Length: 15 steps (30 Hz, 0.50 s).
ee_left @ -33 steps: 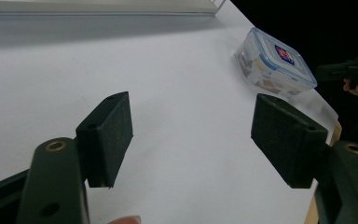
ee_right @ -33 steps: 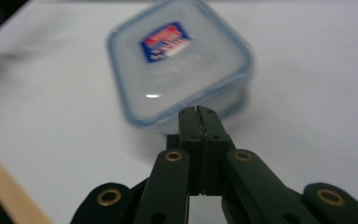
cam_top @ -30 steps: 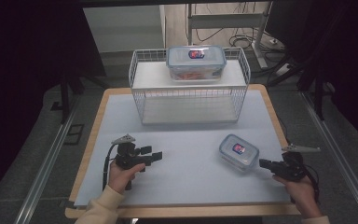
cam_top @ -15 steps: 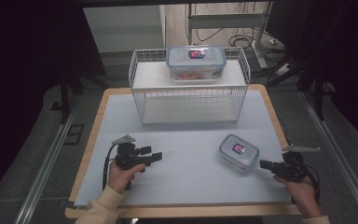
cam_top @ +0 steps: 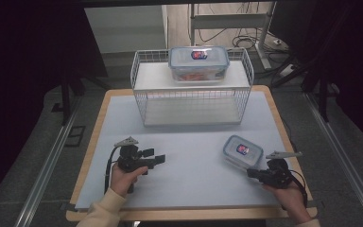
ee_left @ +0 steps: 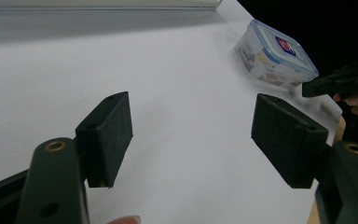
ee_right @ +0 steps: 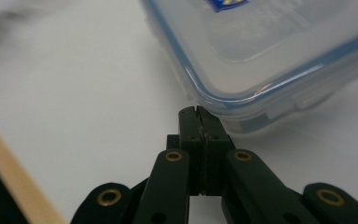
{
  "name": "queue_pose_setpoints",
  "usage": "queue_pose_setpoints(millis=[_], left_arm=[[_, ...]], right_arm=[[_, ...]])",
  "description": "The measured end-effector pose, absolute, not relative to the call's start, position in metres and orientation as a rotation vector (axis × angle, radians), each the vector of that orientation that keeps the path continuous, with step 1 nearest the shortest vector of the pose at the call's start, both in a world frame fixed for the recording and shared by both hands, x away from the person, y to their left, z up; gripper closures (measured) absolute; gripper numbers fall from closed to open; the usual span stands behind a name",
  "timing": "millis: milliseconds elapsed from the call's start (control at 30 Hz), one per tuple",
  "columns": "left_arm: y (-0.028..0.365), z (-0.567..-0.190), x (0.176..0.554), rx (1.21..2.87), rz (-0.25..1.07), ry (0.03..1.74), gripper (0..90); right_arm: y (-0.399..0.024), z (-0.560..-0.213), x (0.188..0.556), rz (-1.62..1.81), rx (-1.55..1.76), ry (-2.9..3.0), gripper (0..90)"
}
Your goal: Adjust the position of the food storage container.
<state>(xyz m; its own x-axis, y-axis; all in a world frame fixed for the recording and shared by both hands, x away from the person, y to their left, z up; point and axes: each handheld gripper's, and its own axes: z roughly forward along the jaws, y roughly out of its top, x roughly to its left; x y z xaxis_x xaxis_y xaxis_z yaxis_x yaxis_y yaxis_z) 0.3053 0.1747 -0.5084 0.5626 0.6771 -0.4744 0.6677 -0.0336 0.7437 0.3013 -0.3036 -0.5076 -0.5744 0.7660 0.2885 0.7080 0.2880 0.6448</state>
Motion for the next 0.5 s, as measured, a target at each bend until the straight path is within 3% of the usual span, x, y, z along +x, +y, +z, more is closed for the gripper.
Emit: queue_pose_setpoints(millis=[500], left_arm=[[0.173,-0.510,0.307,1.736,0.010,1.130,28.7]], right_arm=[[-0.333,-0.508,0.321,1.204,1.540,2.328,89.5]])
